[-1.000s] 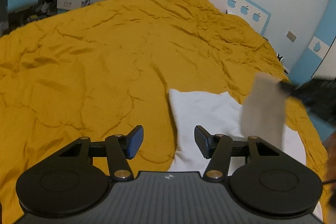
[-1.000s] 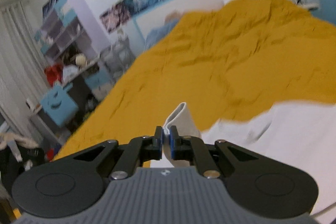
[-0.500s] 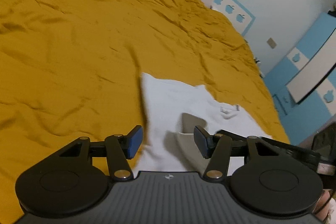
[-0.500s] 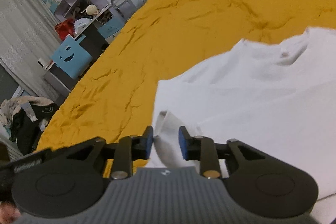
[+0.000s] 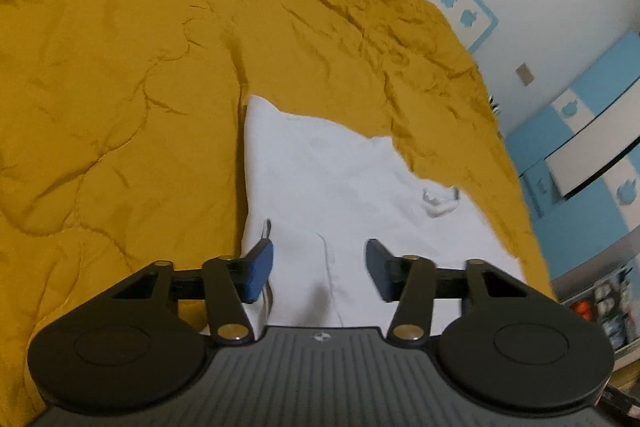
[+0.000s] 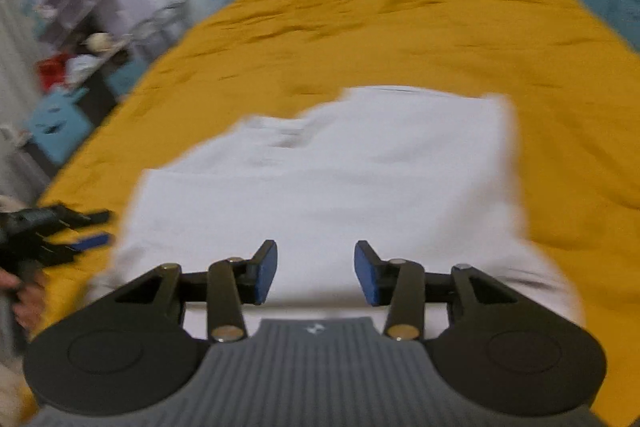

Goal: Fold small clothes

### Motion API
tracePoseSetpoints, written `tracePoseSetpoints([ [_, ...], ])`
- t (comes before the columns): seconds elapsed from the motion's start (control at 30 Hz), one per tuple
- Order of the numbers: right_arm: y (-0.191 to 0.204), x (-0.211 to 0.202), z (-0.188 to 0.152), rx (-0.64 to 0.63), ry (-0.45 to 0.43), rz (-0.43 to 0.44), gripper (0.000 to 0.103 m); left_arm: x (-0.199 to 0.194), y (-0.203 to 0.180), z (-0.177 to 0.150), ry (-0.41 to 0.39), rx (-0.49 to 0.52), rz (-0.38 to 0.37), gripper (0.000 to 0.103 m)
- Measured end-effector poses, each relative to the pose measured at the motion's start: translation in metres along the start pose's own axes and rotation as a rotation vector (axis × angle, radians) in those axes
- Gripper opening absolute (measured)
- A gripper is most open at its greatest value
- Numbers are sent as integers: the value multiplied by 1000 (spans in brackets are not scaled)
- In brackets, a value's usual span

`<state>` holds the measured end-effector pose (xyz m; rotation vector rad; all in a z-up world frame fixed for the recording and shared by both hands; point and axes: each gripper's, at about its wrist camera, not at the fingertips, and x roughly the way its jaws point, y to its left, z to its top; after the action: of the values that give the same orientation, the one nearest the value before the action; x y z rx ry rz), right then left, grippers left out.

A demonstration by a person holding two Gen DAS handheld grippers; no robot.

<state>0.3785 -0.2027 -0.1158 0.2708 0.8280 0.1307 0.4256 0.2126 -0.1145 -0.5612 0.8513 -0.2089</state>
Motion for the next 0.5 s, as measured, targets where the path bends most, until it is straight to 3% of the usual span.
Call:
tracePoseSetpoints([
  [0.13,-41,-21,-23,-131,29,-160,40,12,-15,-6,16,114,64,14],
  [0.23,-53,-16,-31,-250,54,-239,40,15,-24,-11,9,172,114,2],
  [0.43,-49,27,-21,-428,53,-272,39,7,-40,0,-35,210,148,0],
  [0.5,-47,39,-18,-479,51,-286,31,3,-48,8,-51,222,142,0],
])
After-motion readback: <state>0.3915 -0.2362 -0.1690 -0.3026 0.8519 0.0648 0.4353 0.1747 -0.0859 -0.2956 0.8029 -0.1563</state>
